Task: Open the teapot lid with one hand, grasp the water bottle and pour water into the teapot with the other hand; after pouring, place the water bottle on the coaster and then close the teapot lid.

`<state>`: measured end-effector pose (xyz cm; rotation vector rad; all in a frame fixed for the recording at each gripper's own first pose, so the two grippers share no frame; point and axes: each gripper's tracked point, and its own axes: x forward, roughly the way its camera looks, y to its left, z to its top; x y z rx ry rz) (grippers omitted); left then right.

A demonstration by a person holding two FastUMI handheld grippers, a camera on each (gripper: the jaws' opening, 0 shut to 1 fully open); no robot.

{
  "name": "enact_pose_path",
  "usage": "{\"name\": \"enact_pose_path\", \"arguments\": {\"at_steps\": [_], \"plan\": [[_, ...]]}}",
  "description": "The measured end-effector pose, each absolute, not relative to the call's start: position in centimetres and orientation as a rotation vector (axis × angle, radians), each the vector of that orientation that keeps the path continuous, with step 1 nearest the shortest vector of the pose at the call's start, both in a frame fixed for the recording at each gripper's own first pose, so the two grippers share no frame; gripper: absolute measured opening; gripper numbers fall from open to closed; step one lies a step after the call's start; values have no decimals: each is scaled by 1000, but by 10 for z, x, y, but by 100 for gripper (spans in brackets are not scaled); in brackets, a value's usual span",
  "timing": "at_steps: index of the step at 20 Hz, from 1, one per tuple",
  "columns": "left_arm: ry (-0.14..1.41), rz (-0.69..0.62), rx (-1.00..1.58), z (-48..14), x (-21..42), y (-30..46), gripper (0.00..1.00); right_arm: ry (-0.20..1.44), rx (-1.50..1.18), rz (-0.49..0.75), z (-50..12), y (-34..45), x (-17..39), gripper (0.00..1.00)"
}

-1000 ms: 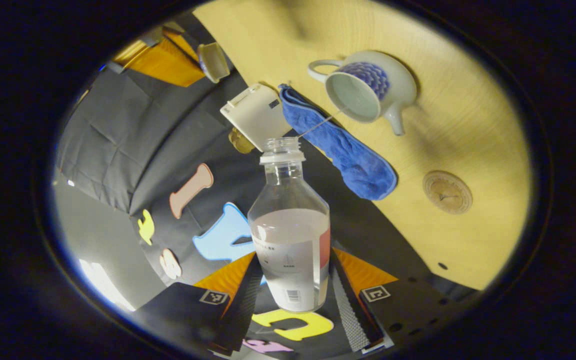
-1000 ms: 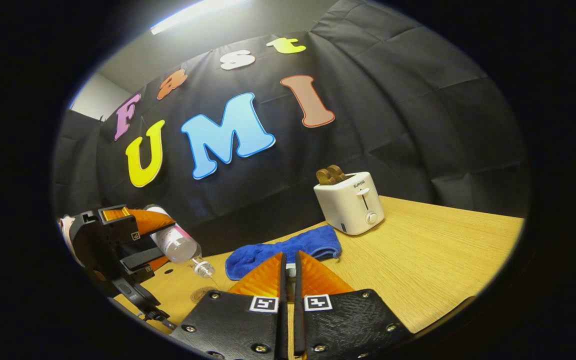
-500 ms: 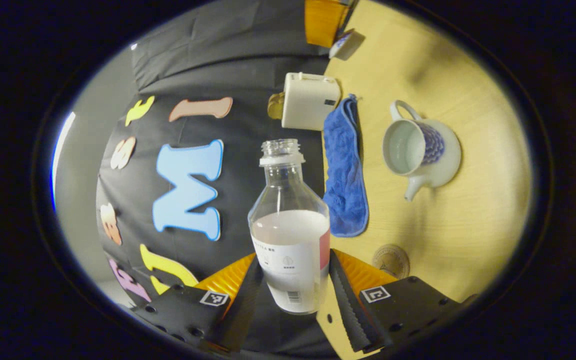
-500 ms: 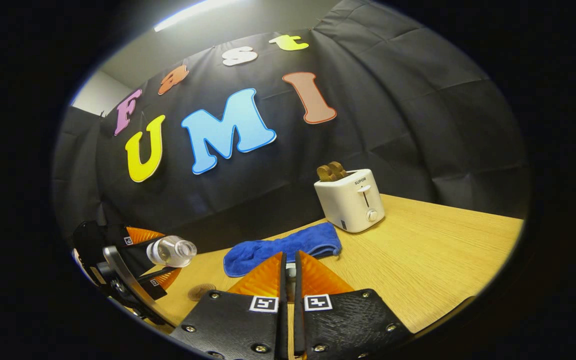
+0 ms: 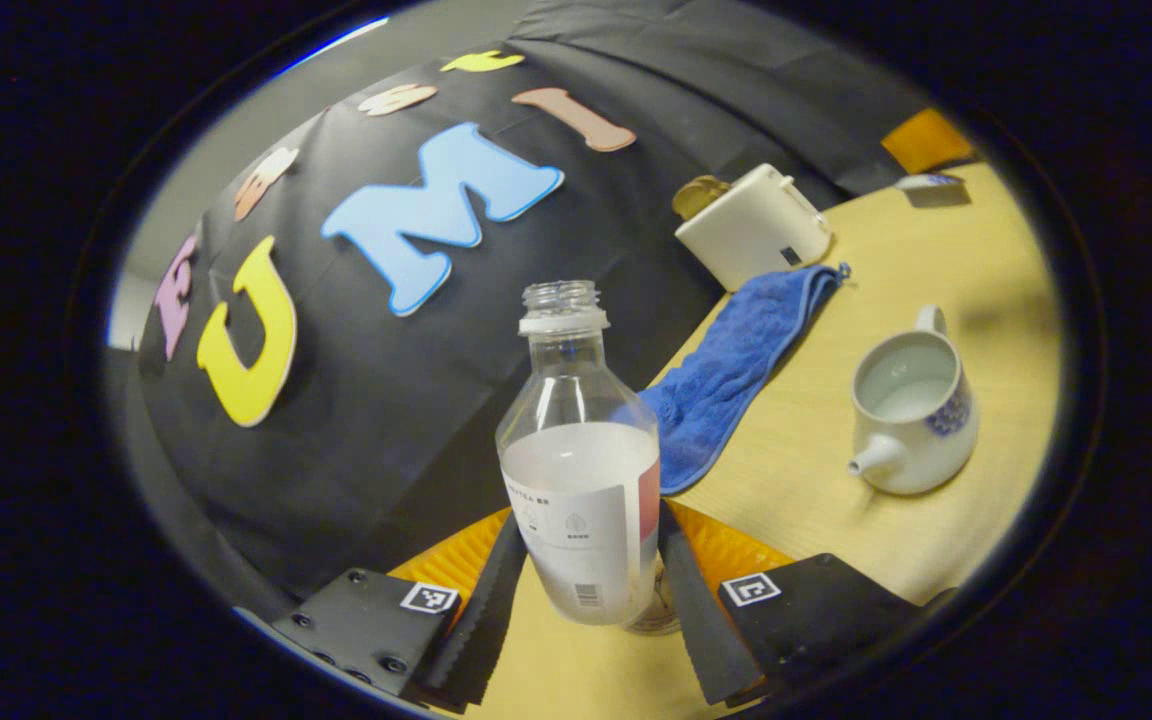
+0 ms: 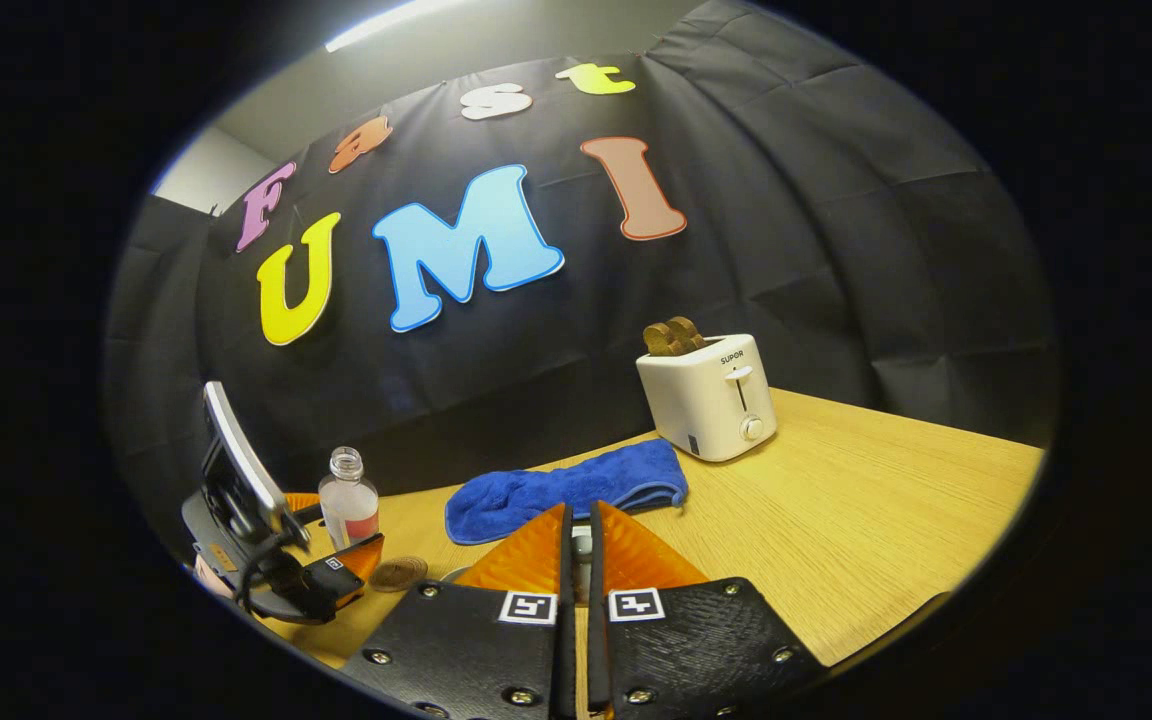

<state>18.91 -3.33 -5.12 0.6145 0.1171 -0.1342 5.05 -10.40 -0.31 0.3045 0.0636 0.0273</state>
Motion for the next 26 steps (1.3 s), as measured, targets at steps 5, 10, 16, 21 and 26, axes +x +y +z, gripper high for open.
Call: {"name": "enact_pose_path", "arguments": {"at_steps": [5,10,16,21,26], "plan": [[157,-129,240,-64,201,-10,90,81,281,24,-9,-102,53,5],[178,-125,47,-68,204,2,89,95,263,23,-13,-100,54,5],[165,-117,-37,-69,206,7,89,98,259,25,-14,-99,55,5],[175,-103,0,-67,206,6,91,98,257,30,-14,-97,55,5],[157,-86,23,-56,196,3,100,98,256,40,-14,-94,55,5]]}}
